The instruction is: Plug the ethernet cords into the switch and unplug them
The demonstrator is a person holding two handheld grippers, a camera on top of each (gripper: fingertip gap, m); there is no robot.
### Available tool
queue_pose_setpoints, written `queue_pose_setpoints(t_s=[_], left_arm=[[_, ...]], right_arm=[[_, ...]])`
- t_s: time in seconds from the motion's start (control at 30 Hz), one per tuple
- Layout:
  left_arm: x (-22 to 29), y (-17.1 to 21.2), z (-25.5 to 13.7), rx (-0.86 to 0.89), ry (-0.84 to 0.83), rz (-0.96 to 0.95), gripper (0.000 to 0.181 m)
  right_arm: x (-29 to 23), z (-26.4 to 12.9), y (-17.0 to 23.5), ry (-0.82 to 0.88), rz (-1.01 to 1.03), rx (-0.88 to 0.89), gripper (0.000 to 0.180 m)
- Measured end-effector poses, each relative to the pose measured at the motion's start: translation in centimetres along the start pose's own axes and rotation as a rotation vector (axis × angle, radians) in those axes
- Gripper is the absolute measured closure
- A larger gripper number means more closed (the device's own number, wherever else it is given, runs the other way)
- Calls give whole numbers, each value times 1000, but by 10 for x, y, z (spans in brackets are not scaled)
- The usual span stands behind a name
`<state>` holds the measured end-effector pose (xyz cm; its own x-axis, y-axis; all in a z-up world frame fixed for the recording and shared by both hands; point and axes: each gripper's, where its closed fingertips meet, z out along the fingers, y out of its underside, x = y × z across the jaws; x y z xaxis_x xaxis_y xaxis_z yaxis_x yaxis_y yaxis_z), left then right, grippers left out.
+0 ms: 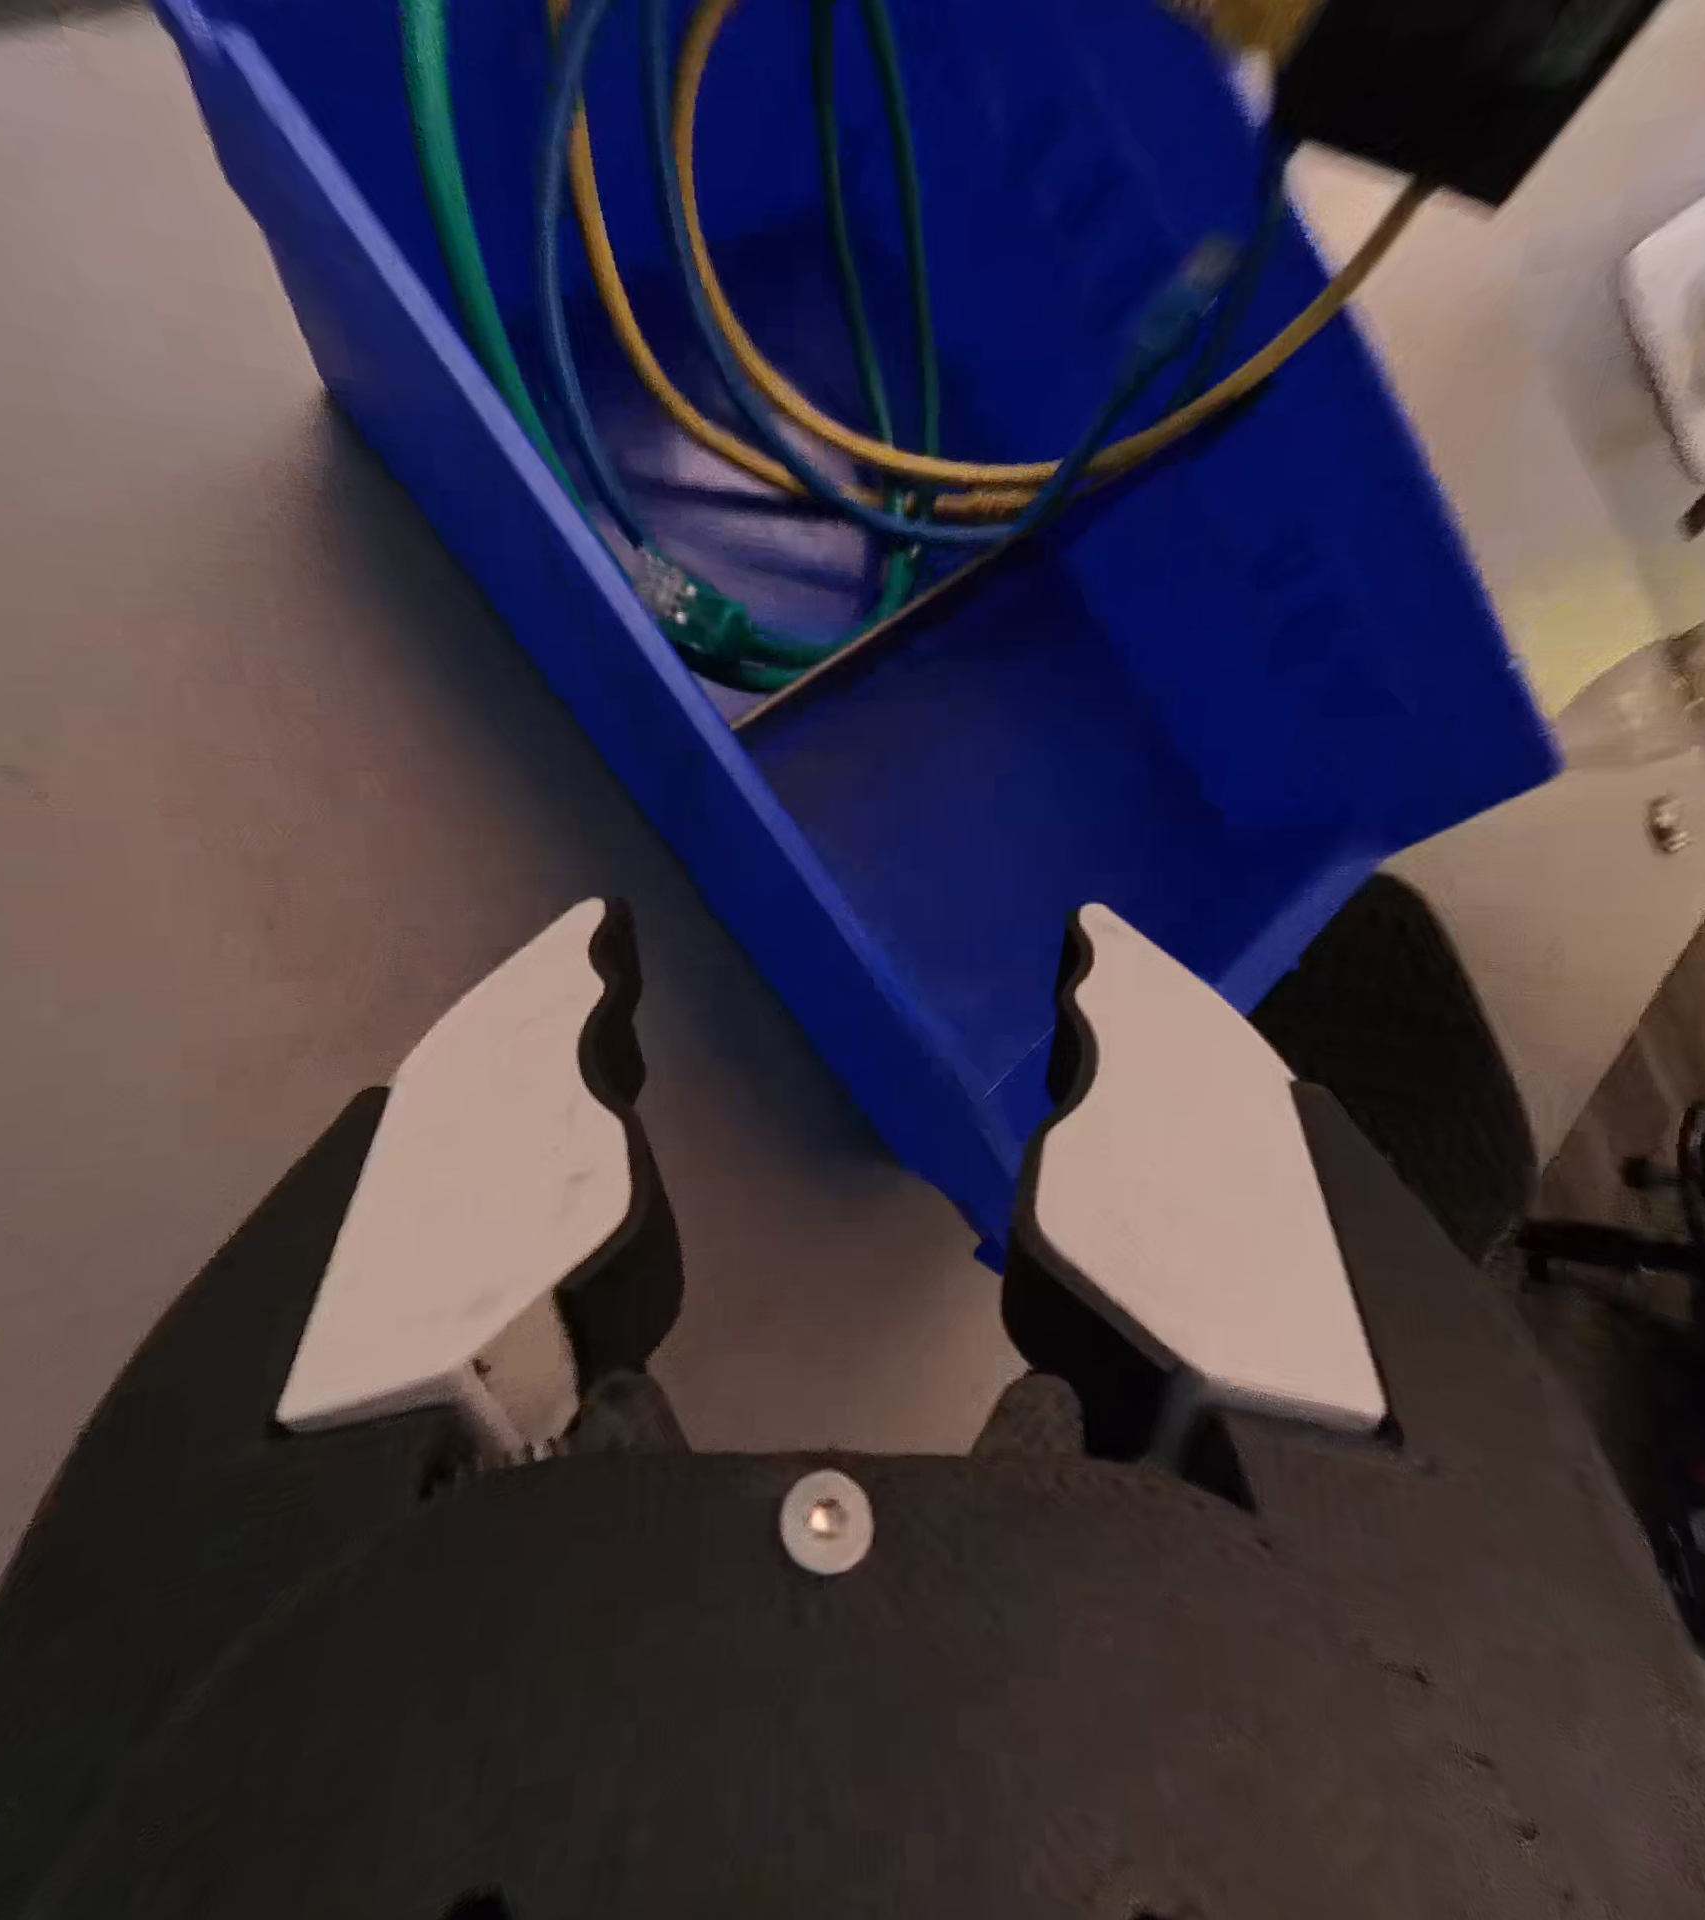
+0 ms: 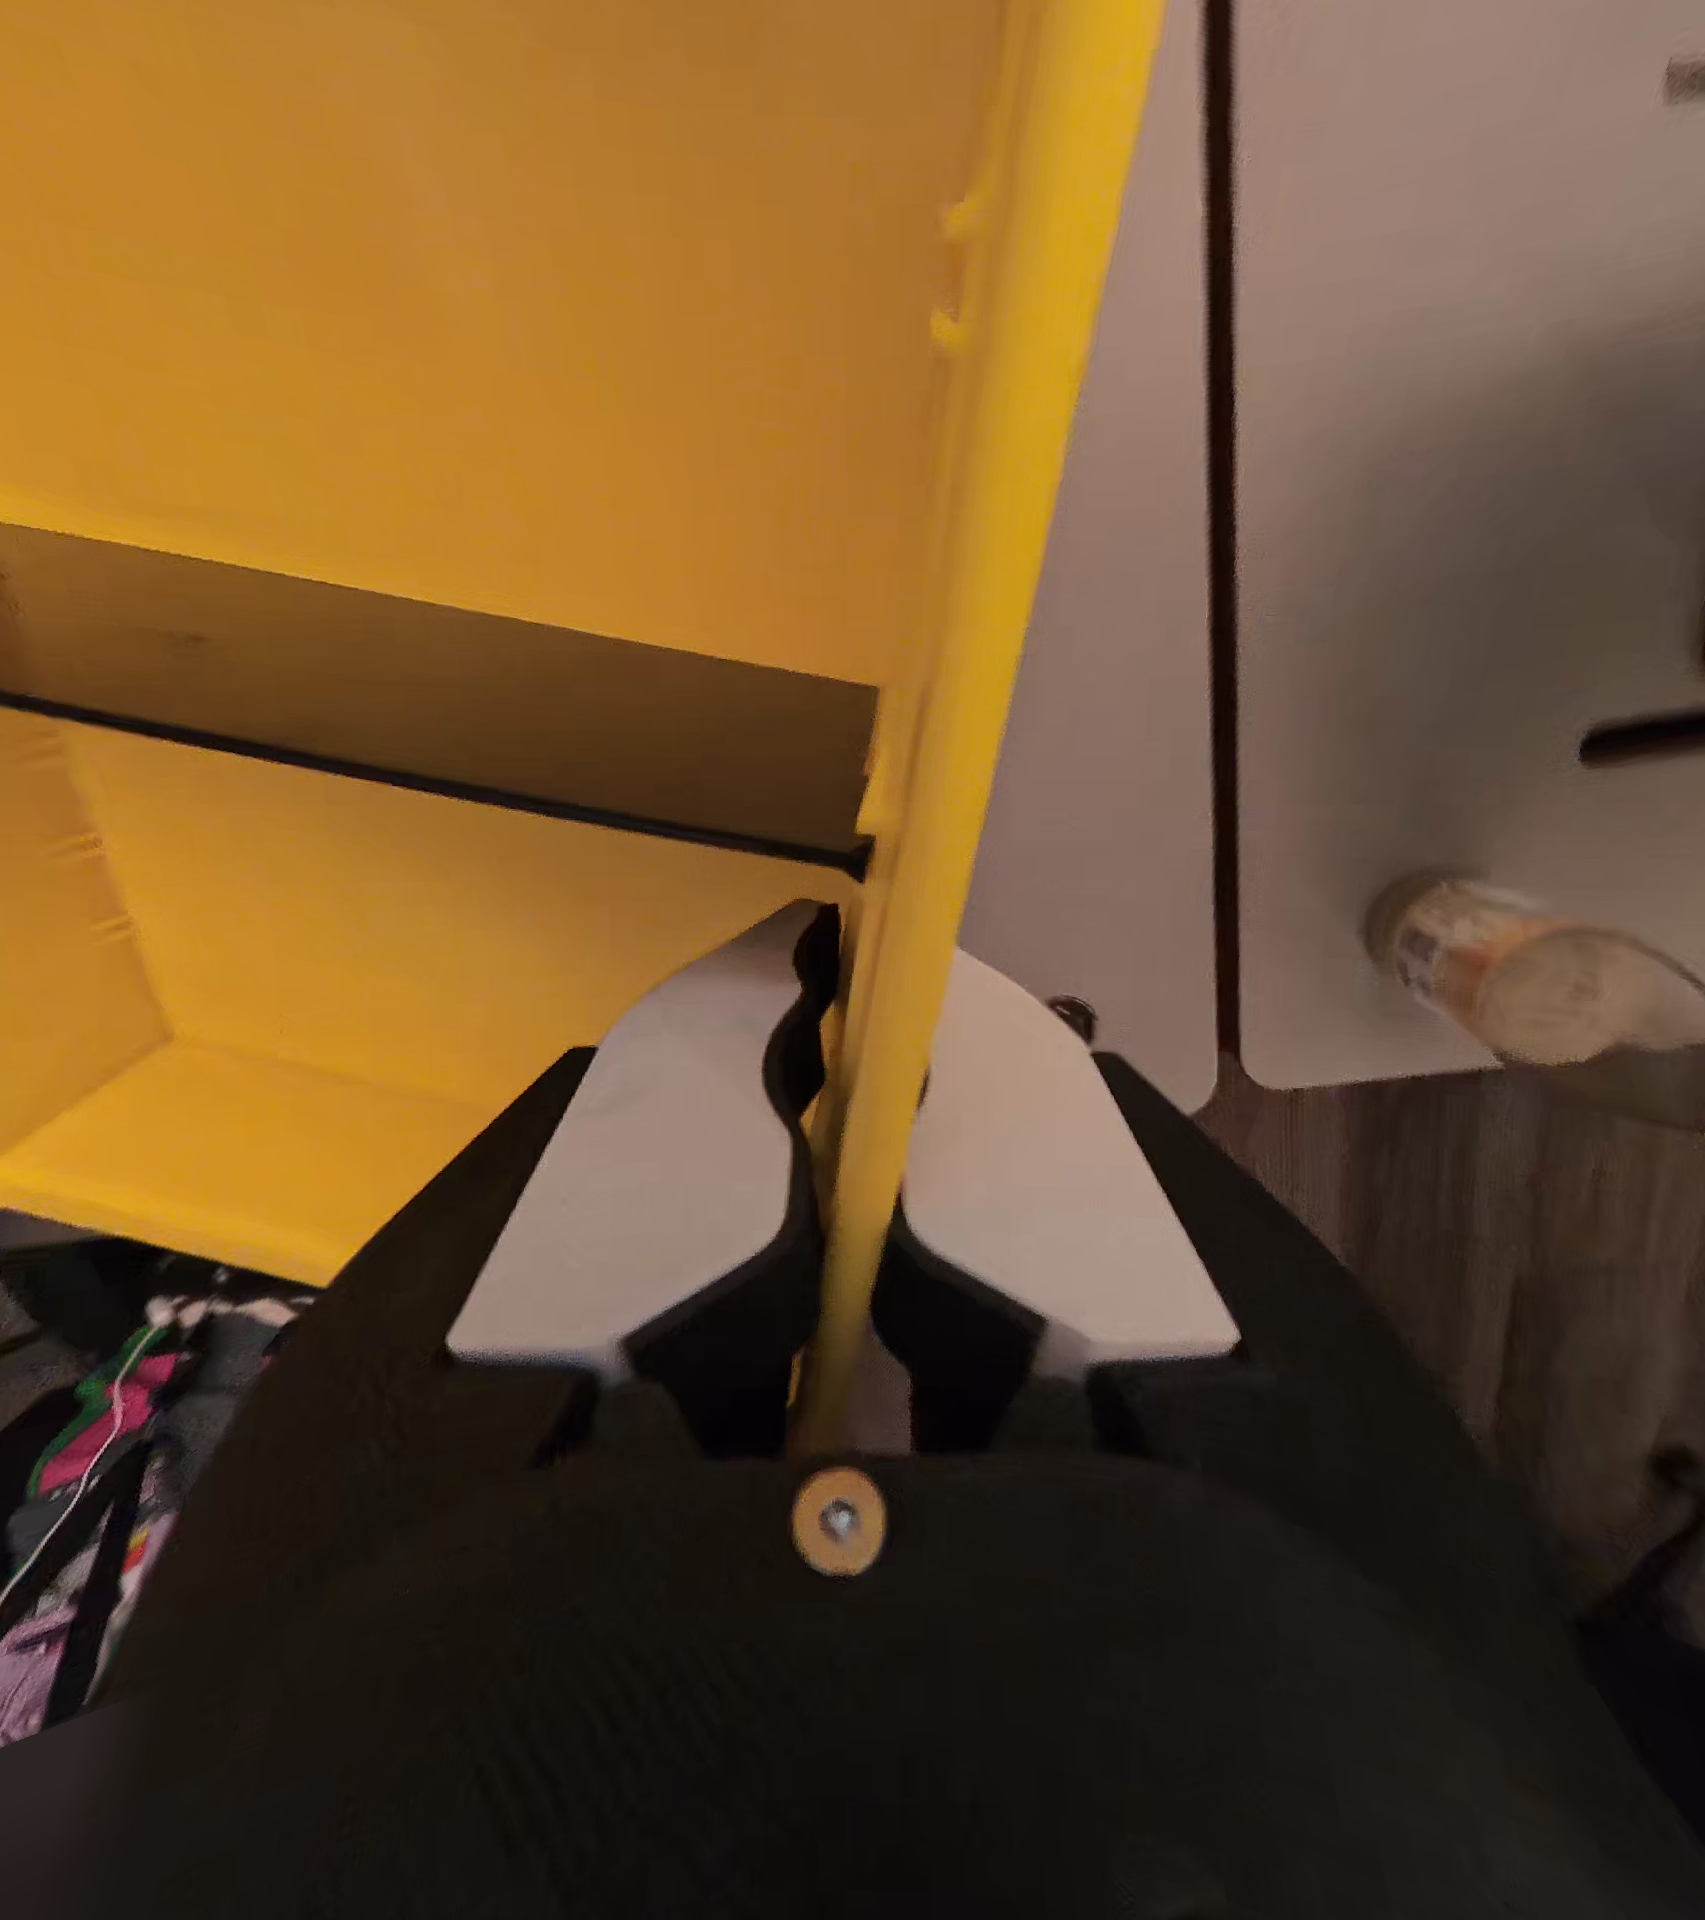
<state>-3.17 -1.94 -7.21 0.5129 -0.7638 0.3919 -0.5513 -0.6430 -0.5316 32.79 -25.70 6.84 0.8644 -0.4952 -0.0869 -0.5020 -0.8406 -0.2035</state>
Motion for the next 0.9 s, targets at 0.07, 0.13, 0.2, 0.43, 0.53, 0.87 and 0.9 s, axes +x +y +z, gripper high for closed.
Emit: queue_pose_setpoints(t_s=[0.07, 0.13, 0.2, 0.43, 0.53, 0.87, 0.9], left_arm=[[-7, 4, 19, -114, -55, 2, 107], [-7, 12, 35, -235, -56, -10, 110], [-7, 28, 45, -385, -59, -25, 130], [-66, 35, 22, -542, -186, -2, 168], [-116, 39, -8, -521, -281, 2, 177], [-277, 112, -149, -380, -365, -324, 172], [-291, 122, -164, -365, -379, -367, 172]], right_arm=[[28, 37, 14, 11, 57, -50, 175], [42, 73, 24, -7, 91, -92, 175], [45, 106, 28, -35, 106, -119, 175], [4, 177, 18, -110, 12, -172, 176], [-22, 195, 12, -138, -45, -188, 176], [-79, 225, -11, -97, -177, -187, 176], [-81, 226, -14, -88, -177, -184, 176]])
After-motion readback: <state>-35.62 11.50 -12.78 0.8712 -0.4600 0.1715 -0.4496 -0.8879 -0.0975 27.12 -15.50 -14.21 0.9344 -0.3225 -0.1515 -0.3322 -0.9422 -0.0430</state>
